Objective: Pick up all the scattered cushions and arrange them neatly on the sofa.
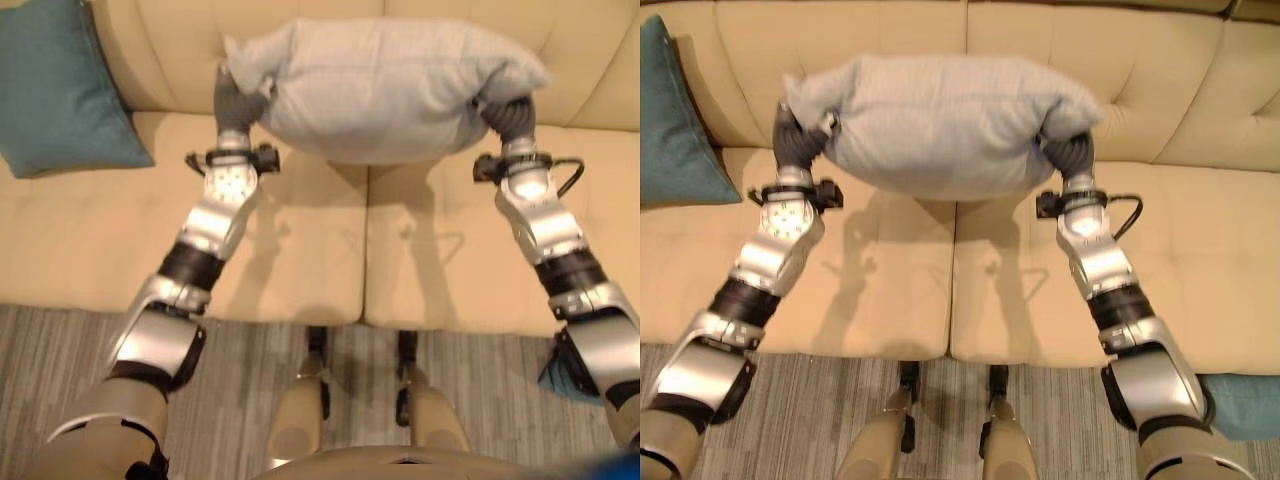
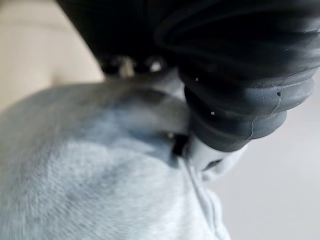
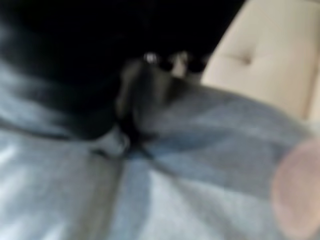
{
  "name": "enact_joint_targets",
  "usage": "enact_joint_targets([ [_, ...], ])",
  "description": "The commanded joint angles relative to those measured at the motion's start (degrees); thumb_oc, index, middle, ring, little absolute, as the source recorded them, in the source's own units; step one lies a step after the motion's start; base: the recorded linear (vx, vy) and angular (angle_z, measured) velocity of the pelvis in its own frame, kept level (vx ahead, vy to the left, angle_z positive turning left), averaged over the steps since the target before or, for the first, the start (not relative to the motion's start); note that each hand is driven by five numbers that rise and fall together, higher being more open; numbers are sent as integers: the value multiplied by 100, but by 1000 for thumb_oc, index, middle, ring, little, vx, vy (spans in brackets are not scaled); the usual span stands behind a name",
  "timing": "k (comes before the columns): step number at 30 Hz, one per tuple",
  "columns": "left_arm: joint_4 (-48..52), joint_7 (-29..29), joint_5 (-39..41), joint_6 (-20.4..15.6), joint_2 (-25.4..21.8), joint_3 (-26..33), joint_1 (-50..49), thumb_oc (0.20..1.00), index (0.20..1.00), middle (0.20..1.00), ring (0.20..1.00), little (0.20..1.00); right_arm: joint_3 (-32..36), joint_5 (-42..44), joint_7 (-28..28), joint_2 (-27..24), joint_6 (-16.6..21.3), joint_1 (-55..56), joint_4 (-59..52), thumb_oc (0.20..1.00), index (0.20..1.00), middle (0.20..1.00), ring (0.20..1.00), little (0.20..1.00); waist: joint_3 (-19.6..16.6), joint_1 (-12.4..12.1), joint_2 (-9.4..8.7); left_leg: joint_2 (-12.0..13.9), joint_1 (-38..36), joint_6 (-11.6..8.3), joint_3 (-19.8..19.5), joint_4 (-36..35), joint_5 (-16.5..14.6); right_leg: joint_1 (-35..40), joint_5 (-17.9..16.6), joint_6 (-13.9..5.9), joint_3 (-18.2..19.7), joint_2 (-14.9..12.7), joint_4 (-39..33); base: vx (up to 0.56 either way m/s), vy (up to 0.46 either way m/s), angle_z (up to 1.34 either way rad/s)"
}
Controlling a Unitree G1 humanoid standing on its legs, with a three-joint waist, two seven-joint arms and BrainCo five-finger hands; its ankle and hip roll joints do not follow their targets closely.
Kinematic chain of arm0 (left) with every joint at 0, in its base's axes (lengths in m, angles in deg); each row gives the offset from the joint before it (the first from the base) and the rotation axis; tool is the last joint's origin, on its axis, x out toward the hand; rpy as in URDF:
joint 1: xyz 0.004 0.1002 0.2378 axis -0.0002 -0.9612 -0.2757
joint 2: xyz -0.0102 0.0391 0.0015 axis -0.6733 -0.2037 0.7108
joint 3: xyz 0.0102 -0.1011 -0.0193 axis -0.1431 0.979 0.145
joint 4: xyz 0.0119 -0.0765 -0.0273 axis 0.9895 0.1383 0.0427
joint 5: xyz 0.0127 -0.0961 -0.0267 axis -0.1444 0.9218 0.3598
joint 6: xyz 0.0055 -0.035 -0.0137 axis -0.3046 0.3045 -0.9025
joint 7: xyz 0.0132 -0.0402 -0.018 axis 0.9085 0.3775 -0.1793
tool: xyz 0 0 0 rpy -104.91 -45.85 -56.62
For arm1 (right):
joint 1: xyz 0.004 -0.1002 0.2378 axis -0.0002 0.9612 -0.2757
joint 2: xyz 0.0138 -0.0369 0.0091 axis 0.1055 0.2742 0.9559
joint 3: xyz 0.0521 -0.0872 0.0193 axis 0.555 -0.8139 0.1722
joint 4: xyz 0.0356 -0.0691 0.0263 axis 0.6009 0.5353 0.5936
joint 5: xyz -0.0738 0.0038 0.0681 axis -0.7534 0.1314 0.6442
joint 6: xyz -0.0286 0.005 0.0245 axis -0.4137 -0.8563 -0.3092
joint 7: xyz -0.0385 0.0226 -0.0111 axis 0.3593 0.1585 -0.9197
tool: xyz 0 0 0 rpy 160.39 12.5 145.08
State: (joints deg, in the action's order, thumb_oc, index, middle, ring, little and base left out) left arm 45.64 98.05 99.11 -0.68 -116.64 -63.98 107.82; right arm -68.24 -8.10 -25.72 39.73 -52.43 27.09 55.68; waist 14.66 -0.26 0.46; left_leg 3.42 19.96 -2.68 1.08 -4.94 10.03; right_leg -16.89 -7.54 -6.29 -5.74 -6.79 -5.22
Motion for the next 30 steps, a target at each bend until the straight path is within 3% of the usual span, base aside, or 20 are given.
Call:
enact_joint_targets([
  [1,-32,38,61,-628,-73,-229,774,200,200,200,200,200,-209,185,-178,-64,737,-787,-259,200,200,200,200,200,-251,1,-244,-239,-4,-99,-295,473,-533,-284,78,-288,189,-190,477,0,0,0],
  [5,-653,200,306,-663,-4,-393,1517,200,200,200,200,200,-475,354,-376,-71,831,-1553,457,200,200,200,200,200,-197,-25,-255,-258,321,-132,-333,454,-462,-569,-76,-325,239,-162,324,-4,-3,-1],
  [17,-1086,179,394,-409,106,-559,1721,200,200,200,200,200,-904,420,-391,-358,604,-2074,1221,200,200,200,200,200,118,-72,-198,-285,873,-186,-419,498,-321,-1029,-275,-341,253,-137,115,-1,-2,0],
  [21,-520,219,222,-451,-31,-510,1585,200,200,200,200,200,-787,274,-427,-485,545,-1890,843,200,200,200,200,200,126,-59,-153,-286,854,-227,-412,325,-233,-1047,-276,-356,228,-128,73,0,0,0],
  [24,675,309,172,-600,-120,-264,1032,200,200,200,200,200,-645,79,-387,-495,474,-1426,38,200,200,200,200,200,123,-65,-154,-304,722,-220,-391,282,-290,-958,-221,-333,224,-118,72,24,-9,0],
  [30,2053,306,-98,-460,-163,128,107,200,200,200,200,200,-124,-305,-227,-578,290,-304,-1145,200,200,200,200,200,152,-38,-150,-316,506,-190,-374,461,-471,-676,-111,-309,153,-159,131,-9,-2,3],
])
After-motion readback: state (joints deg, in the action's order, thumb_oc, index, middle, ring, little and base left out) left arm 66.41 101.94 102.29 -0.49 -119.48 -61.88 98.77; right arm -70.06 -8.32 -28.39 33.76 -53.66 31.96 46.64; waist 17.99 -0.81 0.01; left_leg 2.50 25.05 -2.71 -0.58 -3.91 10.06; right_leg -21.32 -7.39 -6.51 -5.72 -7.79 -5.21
